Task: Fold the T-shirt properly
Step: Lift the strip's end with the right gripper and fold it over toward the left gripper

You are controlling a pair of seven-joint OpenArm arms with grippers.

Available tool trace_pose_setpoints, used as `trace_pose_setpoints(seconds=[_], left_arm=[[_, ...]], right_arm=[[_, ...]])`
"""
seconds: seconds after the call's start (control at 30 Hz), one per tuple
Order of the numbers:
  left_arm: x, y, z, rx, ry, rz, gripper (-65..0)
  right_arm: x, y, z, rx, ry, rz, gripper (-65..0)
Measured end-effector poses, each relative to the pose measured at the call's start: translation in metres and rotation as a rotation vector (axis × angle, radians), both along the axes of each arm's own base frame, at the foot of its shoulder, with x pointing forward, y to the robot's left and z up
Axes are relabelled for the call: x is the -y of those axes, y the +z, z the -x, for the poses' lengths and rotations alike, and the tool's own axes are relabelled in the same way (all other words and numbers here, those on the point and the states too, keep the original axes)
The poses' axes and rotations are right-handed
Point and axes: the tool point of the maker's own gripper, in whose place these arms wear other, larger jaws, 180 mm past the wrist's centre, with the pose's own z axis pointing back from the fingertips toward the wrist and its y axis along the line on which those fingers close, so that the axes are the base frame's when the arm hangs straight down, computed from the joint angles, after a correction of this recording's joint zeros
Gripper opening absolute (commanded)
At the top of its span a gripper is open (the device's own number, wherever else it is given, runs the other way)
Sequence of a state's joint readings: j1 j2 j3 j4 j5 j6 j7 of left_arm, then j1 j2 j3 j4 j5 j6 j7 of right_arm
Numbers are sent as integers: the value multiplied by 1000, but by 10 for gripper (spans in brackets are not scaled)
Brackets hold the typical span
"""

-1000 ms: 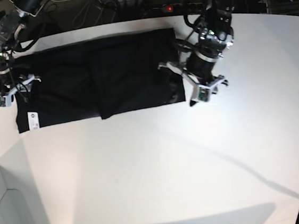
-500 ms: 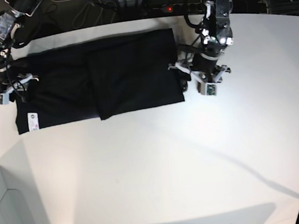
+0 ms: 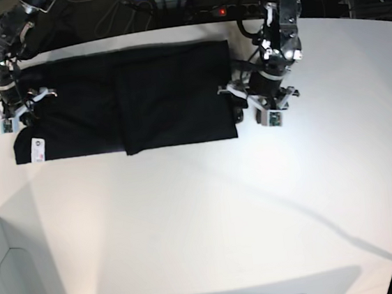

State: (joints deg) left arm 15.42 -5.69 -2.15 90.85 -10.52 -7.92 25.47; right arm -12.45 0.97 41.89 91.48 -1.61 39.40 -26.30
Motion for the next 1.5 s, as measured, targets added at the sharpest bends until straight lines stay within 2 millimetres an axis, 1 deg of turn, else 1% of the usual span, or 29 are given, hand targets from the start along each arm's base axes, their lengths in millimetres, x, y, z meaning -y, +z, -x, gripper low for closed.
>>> trace_pose_setpoints(seconds=[0.07, 0.13, 0.23, 0.33, 0.4, 0.47, 0.57, 0.6, 0.63, 0.7, 0.83, 0.9, 0.97, 1.03, 1.1, 1.17, 1.3, 1.37, 1.43, 1.5], left_arm=[[0, 0, 0, -1, 0, 0, -333], [0, 0, 1, -1, 0, 0, -333], [0, 0, 1, -2, -2, 0, -333], [1, 0, 1, -2, -4, 1, -333], [1, -1, 0, -3, -4, 1, -333], [1, -1, 0, -1, -4, 1, -333], [1, -1, -1, -1, -3, 1, -333], [1, -1, -1, -2, -3, 1, -333], [1, -1, -1, -1, -3, 0, -332], [1, -1, -1, -1, -3, 1, -332], [0, -1, -1, 0, 0, 0, -332], [0, -1, -1, -1, 0, 0, -332], [0, 0, -1, 0, 1, 1, -332], [0, 0, -1, 1, 1, 0, -332], [0, 0, 0, -1, 3, 0, -332], [0, 0, 0, -1, 3, -2, -332], [-1, 2, 5, -14, 1, -5, -331], [-8, 5, 12, -23, 17, -11, -330], [-20, 11, 15, -18, 49, -26, -330], [-28, 23, 12, 16, 69, -36, -330]], right_arm=[[-11, 21, -8, 57, 2, 19, -650], [-28, 46, -20, 149, 18, 18, -650], [-56, 69, -25, 201, 64, 28, -650], [-92, 77, -21, 185, 157, 25, -650], [-124, 83, -24, 208, 245, -5, -650], [-155, 81, -22, 210, 318, -50, -650], [-198, 75, -14, 182, 431, -108, -650], [-216, 74, -11, 176, 474, -131, -650], [-235, 76, -9, 181, 521, -158, -650], [-272, 86, -9, 214, 606, -217, -650], [-328, 101, -6, 254, 757, -286, -650], [-352, 105, -9, 272, 821, -315, -650], [-365, 107, -14, 288, 856, -334, -650], [-372, 96, -13, 254, 876, -339, -650], [-380, 81, -8, 208, 899, -350, -650], [-383, 73, -8, 183, 907, -358, -650], [-384, 69, -12, 177, 910, -356, -650], [-384, 69, -12, 176, 910, -357, -644], [-384, 68, -12, 176, 910, -357, -589], [-384, 70, -15, 182, 913, -350, -530]])
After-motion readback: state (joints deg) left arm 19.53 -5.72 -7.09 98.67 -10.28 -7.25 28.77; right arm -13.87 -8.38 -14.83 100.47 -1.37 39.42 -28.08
